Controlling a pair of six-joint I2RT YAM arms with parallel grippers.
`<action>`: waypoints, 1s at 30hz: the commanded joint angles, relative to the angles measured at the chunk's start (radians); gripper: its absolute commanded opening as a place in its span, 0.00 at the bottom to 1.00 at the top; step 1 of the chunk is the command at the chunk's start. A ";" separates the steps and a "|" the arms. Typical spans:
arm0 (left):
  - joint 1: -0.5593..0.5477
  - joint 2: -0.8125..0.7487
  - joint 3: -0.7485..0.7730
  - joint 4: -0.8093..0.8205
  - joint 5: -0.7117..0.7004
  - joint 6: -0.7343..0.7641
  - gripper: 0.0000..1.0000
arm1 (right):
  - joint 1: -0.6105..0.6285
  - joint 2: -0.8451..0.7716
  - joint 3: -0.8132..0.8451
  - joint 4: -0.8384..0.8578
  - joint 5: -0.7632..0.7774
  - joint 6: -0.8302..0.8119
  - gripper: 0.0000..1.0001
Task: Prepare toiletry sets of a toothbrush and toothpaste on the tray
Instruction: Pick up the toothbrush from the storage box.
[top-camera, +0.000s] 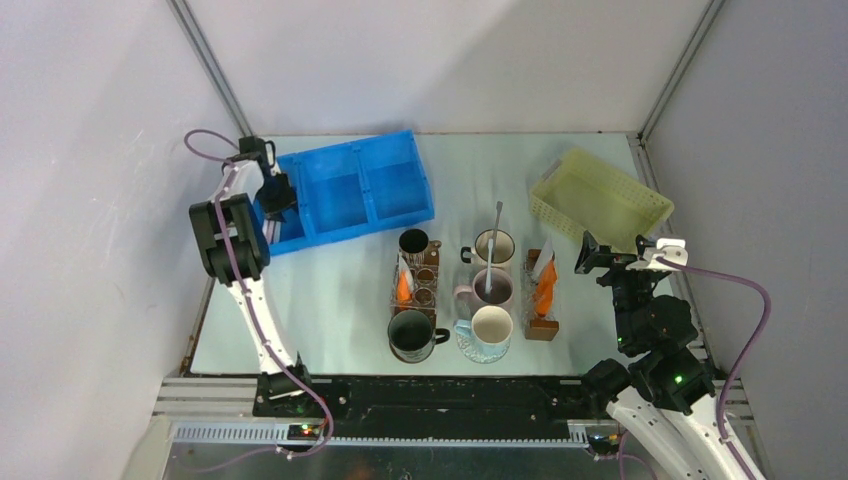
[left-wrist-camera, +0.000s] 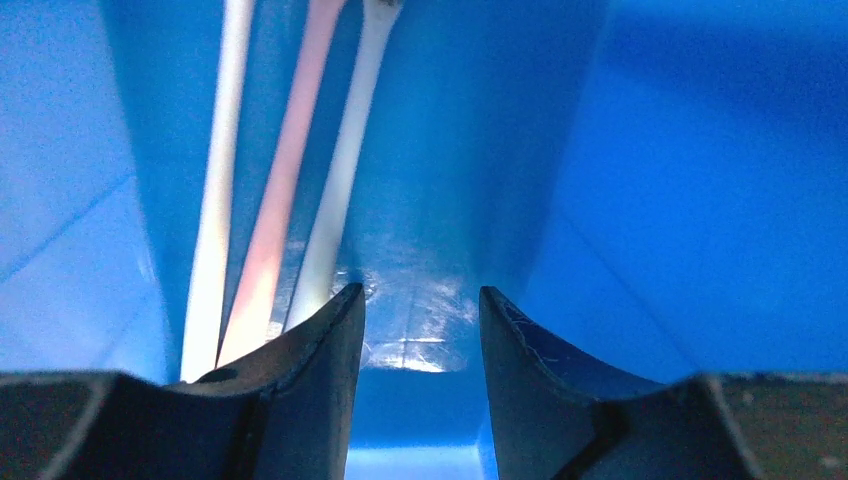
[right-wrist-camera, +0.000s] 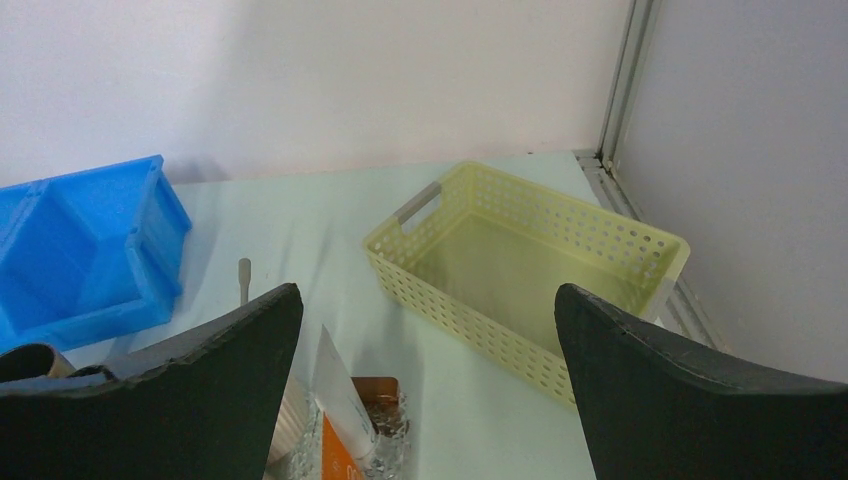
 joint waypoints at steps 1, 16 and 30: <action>-0.079 -0.086 -0.033 0.041 0.108 -0.107 0.51 | -0.005 0.000 0.000 0.035 -0.012 -0.011 0.99; -0.163 -0.189 -0.113 0.105 -0.114 -0.217 0.55 | -0.008 -0.025 0.000 0.024 -0.016 -0.009 0.99; -0.180 -0.145 -0.162 0.118 -0.111 -0.235 0.51 | -0.008 -0.034 0.000 0.017 -0.023 -0.005 0.99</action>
